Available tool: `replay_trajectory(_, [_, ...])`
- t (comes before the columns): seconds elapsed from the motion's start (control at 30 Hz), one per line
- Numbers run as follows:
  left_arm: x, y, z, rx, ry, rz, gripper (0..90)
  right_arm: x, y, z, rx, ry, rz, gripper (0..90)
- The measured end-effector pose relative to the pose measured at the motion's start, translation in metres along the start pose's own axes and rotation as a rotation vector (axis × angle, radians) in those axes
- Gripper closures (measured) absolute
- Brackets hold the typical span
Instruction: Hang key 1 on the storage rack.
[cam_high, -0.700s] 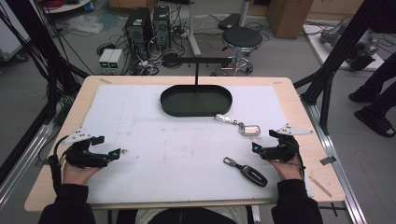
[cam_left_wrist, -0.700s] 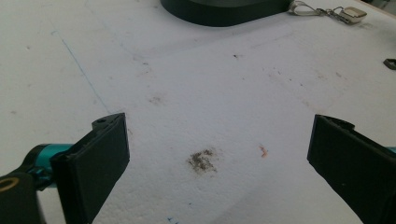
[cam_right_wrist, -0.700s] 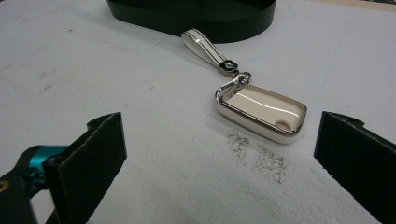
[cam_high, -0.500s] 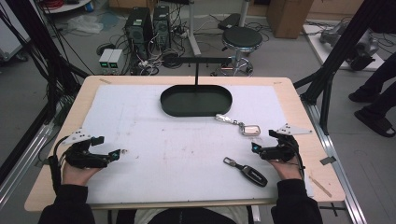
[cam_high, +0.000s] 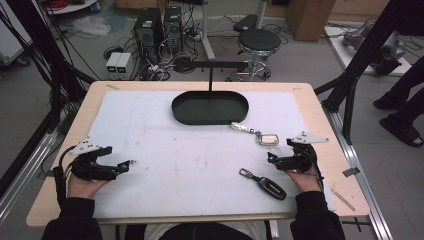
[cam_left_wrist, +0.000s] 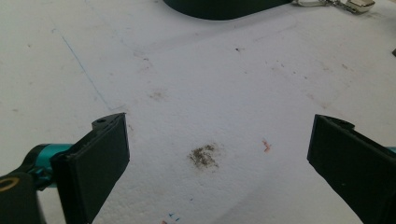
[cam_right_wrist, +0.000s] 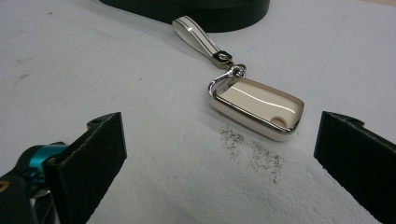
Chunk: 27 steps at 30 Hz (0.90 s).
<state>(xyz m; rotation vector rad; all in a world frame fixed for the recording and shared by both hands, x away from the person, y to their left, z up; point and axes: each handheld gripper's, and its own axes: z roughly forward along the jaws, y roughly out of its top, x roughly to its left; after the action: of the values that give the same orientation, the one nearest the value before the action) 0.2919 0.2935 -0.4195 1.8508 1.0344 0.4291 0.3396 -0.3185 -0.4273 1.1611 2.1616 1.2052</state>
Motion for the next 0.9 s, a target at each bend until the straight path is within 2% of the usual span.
replay_trajectory(0.1, [-0.001, -0.001, 0.000, 0.001, 0.000, 0.000, 6.0, -0.002, 0.000, 0.006, 0.036, -0.007, 0.006, 1.5])
replay_trajectory(0.17, [-0.003, -0.001, 0.000, 0.001, -0.002, -0.002, 6.0, -0.002, 0.000, 0.008, 0.040, -0.007, -0.002, 1.6])
replay_trajectory(0.5, [-0.002, -0.002, 0.000, -0.004, 0.005, 0.003, 6.0, -0.005, 0.019, 0.010, 0.009, 0.013, -0.005, 1.5])
replay_trajectory(0.73, [-0.002, -0.002, -0.002, -0.016, 0.009, 0.003, 6.0, -0.005, 0.025, 0.017, 0.039, 0.027, -0.028, 1.5])
replay_trajectory(0.87, [-0.002, -0.002, -0.001, -0.011, 0.005, 0.005, 6.0, -0.002, 0.031, 0.019, 0.043, 0.054, -0.023, 1.6])
replay_trajectory(0.9, [-0.003, -0.003, -0.001, -0.010, 0.003, 0.005, 6.0, 0.000, 0.036, 0.019, 0.042, 0.057, -0.039, 1.5])
